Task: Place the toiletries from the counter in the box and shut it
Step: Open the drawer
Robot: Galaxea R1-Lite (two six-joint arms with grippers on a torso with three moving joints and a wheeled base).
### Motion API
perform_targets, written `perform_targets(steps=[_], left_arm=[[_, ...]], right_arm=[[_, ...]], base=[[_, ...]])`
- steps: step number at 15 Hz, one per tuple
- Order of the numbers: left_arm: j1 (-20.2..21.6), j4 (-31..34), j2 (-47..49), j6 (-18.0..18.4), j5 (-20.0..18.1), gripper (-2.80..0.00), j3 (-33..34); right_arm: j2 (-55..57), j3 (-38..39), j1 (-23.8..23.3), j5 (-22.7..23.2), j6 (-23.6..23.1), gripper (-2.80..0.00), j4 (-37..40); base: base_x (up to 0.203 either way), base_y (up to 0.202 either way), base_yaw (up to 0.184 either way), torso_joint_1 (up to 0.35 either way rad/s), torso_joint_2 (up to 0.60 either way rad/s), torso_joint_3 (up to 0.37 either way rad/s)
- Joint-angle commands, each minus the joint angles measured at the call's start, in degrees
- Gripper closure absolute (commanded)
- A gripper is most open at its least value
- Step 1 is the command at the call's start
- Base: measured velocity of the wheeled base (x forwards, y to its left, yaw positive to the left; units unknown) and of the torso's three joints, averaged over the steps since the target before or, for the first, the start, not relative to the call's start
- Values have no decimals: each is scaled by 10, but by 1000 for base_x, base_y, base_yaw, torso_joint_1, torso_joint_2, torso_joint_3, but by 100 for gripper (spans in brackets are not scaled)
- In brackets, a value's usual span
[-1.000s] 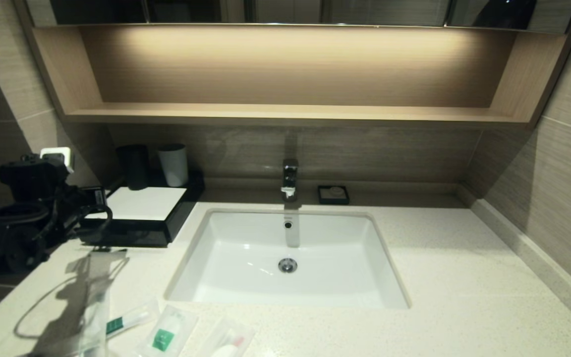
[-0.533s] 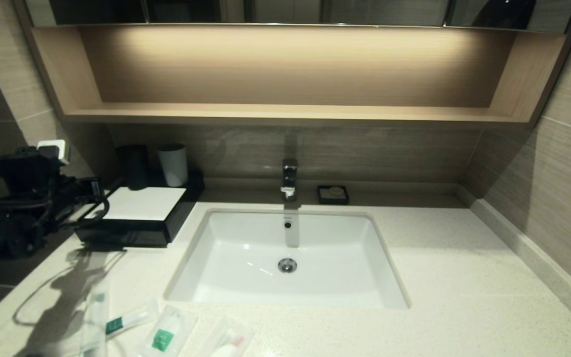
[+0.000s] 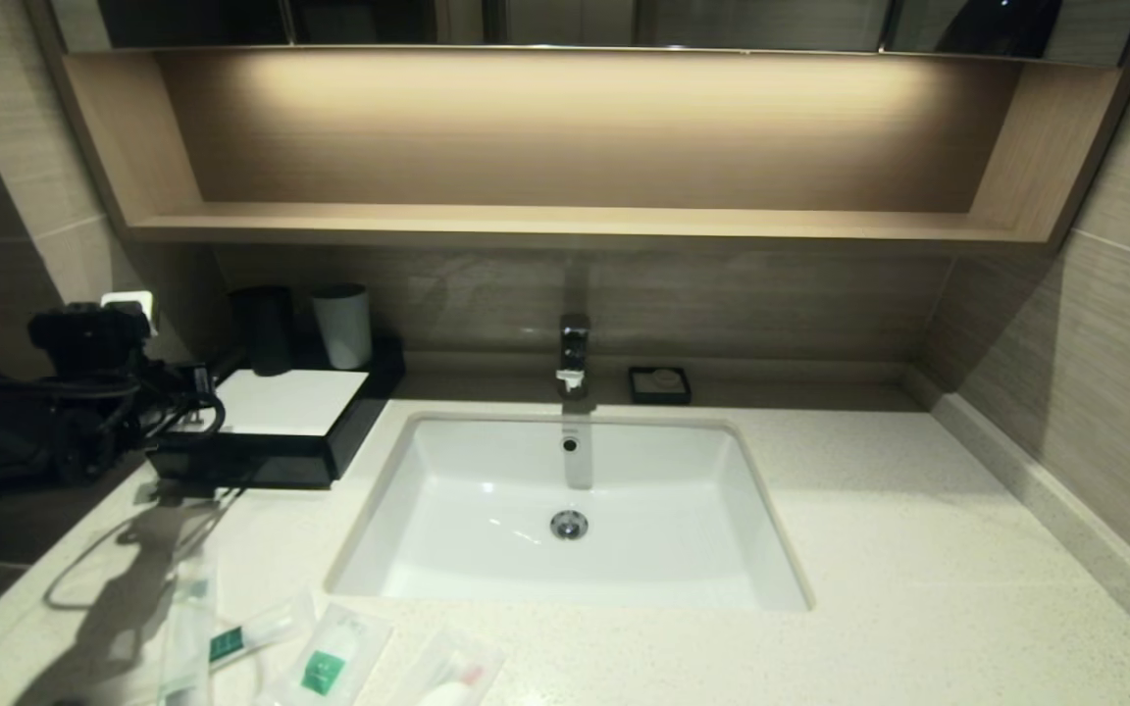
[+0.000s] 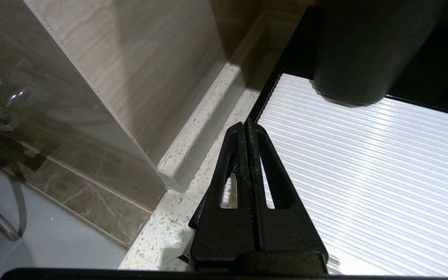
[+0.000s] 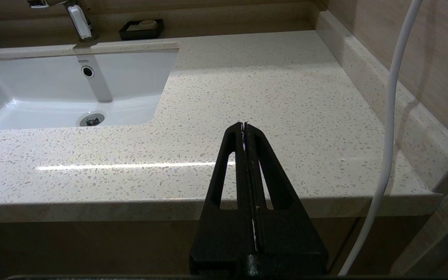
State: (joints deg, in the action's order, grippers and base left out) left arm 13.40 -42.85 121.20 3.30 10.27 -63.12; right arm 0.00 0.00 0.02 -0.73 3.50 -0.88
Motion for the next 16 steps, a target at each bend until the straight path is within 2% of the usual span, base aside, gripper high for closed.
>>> perform_targets(steps=[1, 3, 7, 10, 13, 16], left_arm=[[0, -3, -2, 4, 10, 0, 10], [0, 0, -3, 14, 43, 0, 12], [0, 1, -7, 18, 46, 0, 38], [-2, -4, -4, 44, 50, 0, 25], [-2, -1, 6, 47, 68, 0, 15], [-9, 1, 10, 44, 64, 0, 14]], right_arm=[[1, 0, 0, 0, 0, 0, 0], [1, 0, 0, 0, 0, 0, 0], [1, 0, 0, 0, 0, 0, 0], [1, 0, 1, 0, 0, 0, -1], [1, 0, 0, 0, 0, 0, 0], [0, 0, 0, 0, 0, 0, -1]], base=[[0, 0, 0, 0, 0, 0], [0, 0, 0, 0, 0, 0], [0, 0, 0, 0, 0, 0], [0, 0, 0, 0, 0, 0], [0, 0, 0, 0, 0, 0], [0, 0, 0, 0, 0, 0]])
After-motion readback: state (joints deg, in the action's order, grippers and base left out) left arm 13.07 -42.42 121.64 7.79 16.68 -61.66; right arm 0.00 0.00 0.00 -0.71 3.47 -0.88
